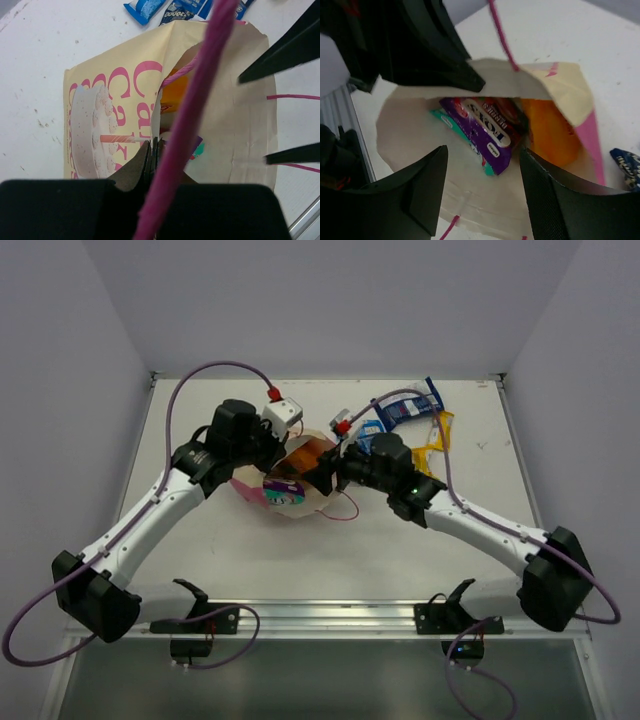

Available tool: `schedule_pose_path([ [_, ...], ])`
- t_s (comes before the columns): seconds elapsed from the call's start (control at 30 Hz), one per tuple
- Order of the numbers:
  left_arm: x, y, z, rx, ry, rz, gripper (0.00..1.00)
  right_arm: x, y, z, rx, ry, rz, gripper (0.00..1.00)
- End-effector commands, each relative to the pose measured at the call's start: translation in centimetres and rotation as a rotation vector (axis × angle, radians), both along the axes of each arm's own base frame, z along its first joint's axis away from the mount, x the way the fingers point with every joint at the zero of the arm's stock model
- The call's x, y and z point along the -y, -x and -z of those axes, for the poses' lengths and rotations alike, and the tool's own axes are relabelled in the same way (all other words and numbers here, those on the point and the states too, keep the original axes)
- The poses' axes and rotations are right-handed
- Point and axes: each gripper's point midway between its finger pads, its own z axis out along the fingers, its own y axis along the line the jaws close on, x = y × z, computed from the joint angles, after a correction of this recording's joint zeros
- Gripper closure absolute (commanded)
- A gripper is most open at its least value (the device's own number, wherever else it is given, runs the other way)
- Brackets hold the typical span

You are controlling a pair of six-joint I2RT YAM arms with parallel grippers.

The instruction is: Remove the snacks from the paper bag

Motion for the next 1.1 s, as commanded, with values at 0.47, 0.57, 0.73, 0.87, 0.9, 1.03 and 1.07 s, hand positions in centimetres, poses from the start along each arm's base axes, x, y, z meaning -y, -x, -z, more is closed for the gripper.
schedule_pose_path([
  [0.47,-0.9,2.5,3.1,-0.084,0.012,-0.027,1.0,-7.8,0.5,13.6,0.0,0.223,0.035,0.39],
  [0.57,-0.8,2.0,3.0,-0.076,0.037,-0.063,1.0,-8.0,-0.8,14.7,0.0,0.237,0.088,0.39],
  [0.73,-0.4,1.6,2.5,-0.081,0.064,-0.073,1.0,-8.9,-1.5,15.5,0.009,0.231,0.093,0.41],
  [0.87,0.2,1.4,2.2,-0.113,0.103,-0.099,1.0,-9.5,-1.5,15.6,-0.008,0.227,0.077,0.44],
  [0.9,0.3,1.3,1.9,-0.11,0.111,-0.098,1.0,-9.3,-1.4,15.8,-0.013,0.229,0.083,0.53],
  [1.03,0.2,1.3,1.8,-0.105,0.115,-0.113,1.0,-8.8,-1.6,15.2,-0.016,0.211,0.105,0.72],
  [1.07,0.0,1.2,1.8,-0.102,0.115,-0.119,1.0,-8.7,-1.6,15.0,-0.023,0.205,0.109,0.74],
])
